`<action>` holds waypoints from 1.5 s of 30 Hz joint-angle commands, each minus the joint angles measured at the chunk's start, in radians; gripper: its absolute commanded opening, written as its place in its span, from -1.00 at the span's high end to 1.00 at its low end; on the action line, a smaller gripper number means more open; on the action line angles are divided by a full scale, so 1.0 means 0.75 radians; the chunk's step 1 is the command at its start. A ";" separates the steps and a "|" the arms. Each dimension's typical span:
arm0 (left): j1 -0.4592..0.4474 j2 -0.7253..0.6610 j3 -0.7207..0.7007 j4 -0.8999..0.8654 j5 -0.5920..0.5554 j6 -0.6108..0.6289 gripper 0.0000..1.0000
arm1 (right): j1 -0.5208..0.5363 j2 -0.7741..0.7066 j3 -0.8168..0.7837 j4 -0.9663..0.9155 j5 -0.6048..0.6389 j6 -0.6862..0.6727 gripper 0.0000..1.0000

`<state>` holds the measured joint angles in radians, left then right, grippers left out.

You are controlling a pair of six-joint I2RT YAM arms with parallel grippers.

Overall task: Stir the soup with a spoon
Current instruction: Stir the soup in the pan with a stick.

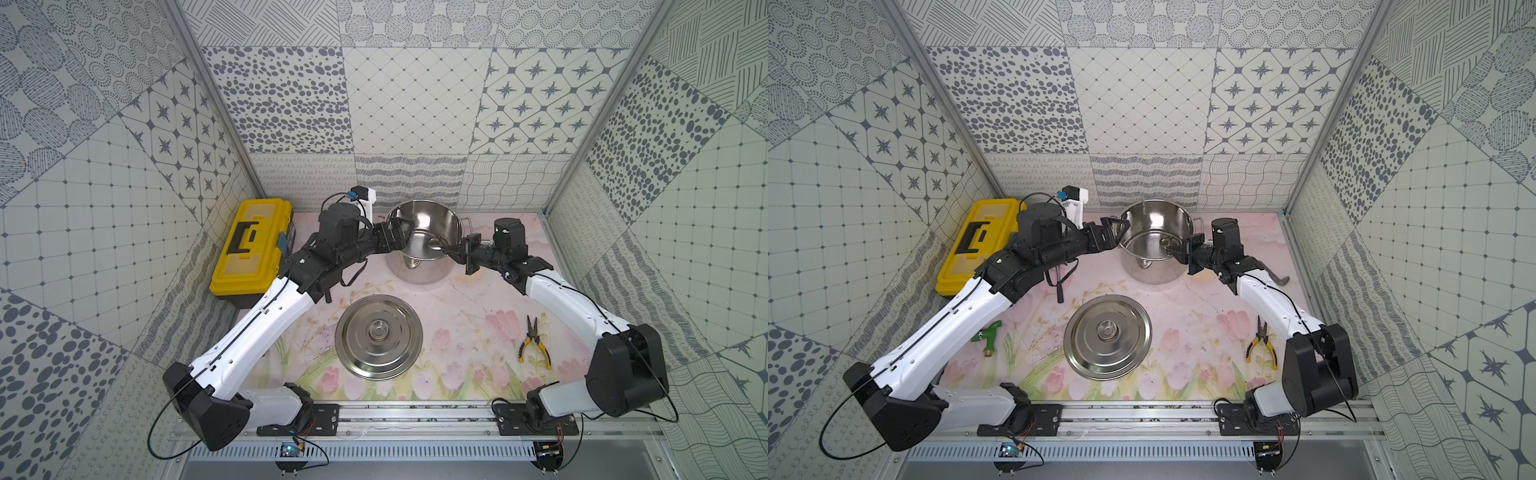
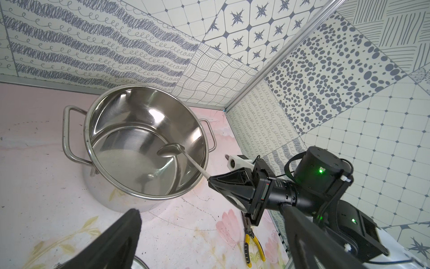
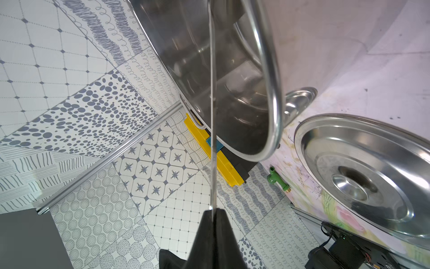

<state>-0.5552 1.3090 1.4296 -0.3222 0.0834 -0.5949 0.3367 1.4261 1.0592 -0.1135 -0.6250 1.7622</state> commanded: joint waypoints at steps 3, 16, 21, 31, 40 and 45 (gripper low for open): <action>0.005 -0.003 0.007 0.069 0.017 0.010 -0.99 | 0.127 -0.039 -0.069 0.084 0.040 0.036 1.00; 0.006 -0.023 -0.012 0.064 0.008 -0.044 -0.99 | 0.236 0.310 0.311 0.202 0.058 0.077 1.00; 0.006 -0.042 -0.019 0.050 0.000 -0.047 -0.99 | 0.207 0.421 0.439 0.199 0.046 0.072 1.00; 0.006 -0.067 -0.045 0.047 -0.003 -0.050 -0.99 | 0.058 0.379 0.349 0.209 0.030 0.066 1.00; 0.006 -0.054 -0.037 0.058 0.016 -0.036 -0.99 | 0.053 0.164 0.124 0.206 0.032 0.063 1.00; 0.007 -0.056 -0.040 0.064 0.019 -0.037 -0.99 | 0.112 0.061 0.050 0.198 0.056 0.079 1.00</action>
<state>-0.5552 1.2686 1.3987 -0.3214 0.0826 -0.6323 0.3916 1.5230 1.1160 -0.0116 -0.5861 1.8111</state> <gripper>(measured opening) 0.996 0.089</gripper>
